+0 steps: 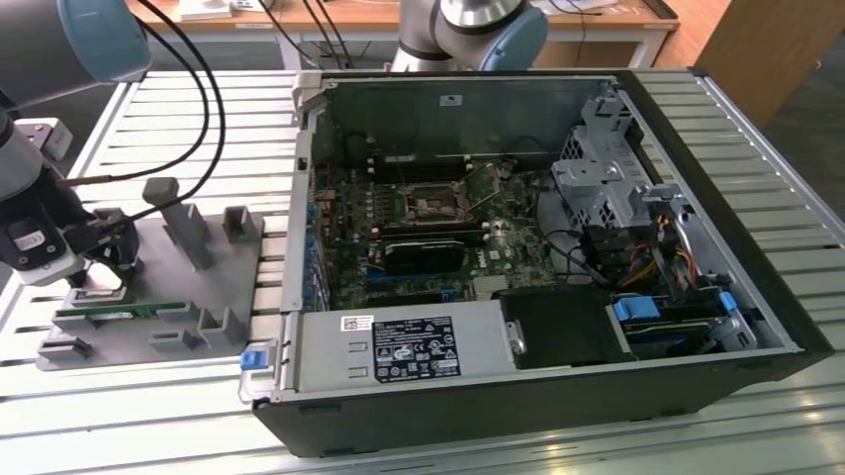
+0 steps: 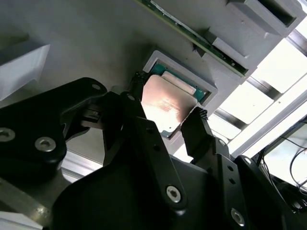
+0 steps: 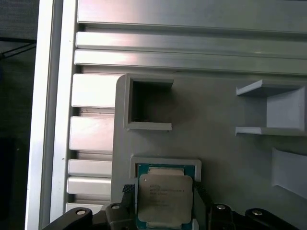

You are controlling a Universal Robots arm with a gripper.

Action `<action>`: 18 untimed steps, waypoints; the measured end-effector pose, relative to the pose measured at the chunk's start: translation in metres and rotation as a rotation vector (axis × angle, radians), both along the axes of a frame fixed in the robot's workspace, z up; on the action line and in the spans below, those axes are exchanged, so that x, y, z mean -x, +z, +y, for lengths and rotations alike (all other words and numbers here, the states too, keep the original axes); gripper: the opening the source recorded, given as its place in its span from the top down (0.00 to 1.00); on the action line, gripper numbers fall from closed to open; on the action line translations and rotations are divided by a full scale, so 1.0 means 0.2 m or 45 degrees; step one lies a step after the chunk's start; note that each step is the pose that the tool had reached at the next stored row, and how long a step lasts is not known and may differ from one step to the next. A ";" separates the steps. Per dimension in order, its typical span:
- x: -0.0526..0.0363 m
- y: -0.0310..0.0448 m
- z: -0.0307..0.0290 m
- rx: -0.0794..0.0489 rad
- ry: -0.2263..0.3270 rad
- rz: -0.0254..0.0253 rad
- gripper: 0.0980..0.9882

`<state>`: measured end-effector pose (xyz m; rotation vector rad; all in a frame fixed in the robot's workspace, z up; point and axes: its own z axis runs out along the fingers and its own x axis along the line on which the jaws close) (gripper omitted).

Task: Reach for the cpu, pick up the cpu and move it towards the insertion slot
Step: 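Pick up the cpu and move it towards the insertion slot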

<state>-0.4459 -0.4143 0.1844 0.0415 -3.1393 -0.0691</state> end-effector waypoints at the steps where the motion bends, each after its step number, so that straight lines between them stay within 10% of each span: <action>1: 0.000 -0.001 0.000 0.000 0.000 0.0002 0.46; 18: 0.000 0.059 0.000 -0.005 0.000 0.0002 0.51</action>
